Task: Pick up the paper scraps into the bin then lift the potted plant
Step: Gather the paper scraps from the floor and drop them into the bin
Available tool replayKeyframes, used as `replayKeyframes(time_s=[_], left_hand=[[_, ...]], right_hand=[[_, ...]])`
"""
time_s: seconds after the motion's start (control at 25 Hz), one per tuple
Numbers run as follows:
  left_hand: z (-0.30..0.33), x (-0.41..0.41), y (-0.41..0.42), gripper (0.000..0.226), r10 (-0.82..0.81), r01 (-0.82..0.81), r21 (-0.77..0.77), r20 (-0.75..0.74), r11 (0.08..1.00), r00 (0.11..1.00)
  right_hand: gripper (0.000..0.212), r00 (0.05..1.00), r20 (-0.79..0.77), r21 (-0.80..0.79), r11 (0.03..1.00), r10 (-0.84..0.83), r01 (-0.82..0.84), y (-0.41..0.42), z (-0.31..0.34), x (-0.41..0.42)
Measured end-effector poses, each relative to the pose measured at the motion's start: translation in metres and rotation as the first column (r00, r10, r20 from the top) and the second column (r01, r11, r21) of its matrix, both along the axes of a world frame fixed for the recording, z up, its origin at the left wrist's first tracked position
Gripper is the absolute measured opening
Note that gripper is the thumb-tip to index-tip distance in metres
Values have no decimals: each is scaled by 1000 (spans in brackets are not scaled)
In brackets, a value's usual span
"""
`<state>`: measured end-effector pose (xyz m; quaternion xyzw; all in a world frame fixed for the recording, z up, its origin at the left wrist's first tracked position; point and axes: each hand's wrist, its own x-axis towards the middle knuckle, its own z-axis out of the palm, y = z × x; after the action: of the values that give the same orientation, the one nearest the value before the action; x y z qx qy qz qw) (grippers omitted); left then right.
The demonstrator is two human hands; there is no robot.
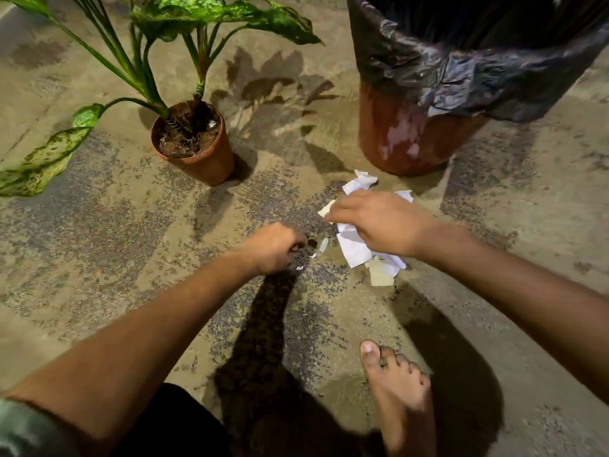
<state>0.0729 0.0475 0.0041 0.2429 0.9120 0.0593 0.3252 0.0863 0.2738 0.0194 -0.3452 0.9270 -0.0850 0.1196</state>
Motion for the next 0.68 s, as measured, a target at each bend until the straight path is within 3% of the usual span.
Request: replayKeyframes(time_s=[0.12,0.28,0.52,0.68], left_hand=[[-10,8,-6,52,-25,25,24,8,999,1000],[-28,14,-10,62,-115,114,-17,-81,993,990],[-43,19,-10,64,-218,216,-30,-175,976,960],[-46,20,-9,54,-241,245,-7,-209,970,948]], right_hand=[[70,993,-16,229,967,120,-113,2,-17,-3],[75,992,35,342,931,120,-125,-4,-42,10],[62,985,-22,375,915,169,-149,-15,-52,13],[48,996,-30,313,947,89,-75,-11,-53,13]])
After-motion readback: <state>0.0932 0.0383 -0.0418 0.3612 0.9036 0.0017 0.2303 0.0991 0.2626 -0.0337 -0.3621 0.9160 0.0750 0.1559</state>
